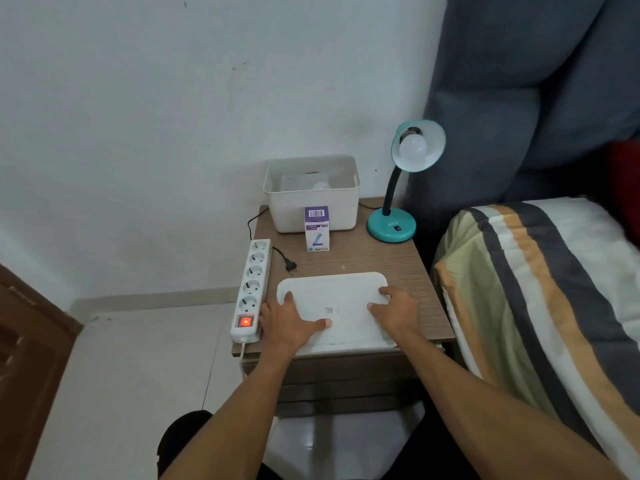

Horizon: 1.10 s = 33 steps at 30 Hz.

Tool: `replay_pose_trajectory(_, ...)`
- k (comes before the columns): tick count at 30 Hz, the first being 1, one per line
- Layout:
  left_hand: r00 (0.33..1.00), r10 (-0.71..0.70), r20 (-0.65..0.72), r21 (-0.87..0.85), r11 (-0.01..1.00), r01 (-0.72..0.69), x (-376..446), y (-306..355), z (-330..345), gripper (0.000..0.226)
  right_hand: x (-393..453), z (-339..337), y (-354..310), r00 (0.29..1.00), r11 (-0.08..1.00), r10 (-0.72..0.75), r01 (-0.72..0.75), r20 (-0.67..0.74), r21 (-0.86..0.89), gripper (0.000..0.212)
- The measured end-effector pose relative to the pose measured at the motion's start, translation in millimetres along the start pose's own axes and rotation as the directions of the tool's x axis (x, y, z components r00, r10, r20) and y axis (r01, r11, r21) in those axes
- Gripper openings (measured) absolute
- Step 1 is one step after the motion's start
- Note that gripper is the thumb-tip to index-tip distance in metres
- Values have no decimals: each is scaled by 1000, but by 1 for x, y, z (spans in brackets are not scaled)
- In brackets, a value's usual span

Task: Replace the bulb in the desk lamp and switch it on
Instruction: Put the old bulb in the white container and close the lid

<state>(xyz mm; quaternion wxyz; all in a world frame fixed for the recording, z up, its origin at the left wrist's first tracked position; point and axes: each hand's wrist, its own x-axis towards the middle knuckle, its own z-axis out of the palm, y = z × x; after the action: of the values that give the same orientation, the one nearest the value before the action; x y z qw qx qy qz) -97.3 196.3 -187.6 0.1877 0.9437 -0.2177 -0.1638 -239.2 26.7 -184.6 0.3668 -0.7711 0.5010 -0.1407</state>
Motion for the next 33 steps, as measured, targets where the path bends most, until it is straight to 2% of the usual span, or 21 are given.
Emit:
replay_pose_trajectory(3,997,35,-65,-20,999,-36,-3,2,-1,119,-1,-3,-1,1000,1000,-14,13,15,19,58)
replay_pose_trajectory(6,994,48,-100,-75,996,-56,-1,2,-4,122,-3,-5,-4,998,996,-59,59,4,-67,68)
replay_pose_trajectory(10,990,35,-137,-170,984,-58,3,-1,-11,125,1,-7,-16,994,994,-101,103,51,-46,79)
replay_pose_trajectory(16,964,39,-264,-271,956,-112,15,18,-38,117,13,-19,-45,974,974,-226,226,-1,-4,78)
replay_pose_trajectory(22,910,162,-382,-341,890,-302,53,31,-92,117,45,-40,-95,960,965,-255,260,-116,36,82)
replay_pose_trajectory(26,858,207,-471,-332,859,-390,87,46,-122,103,79,-46,-132,944,950,-289,304,-159,76,82)
replay_pose_trajectory(33,850,222,-478,-319,857,-404,171,81,-157,98,156,-37,-184,950,954,-265,283,-162,101,83)
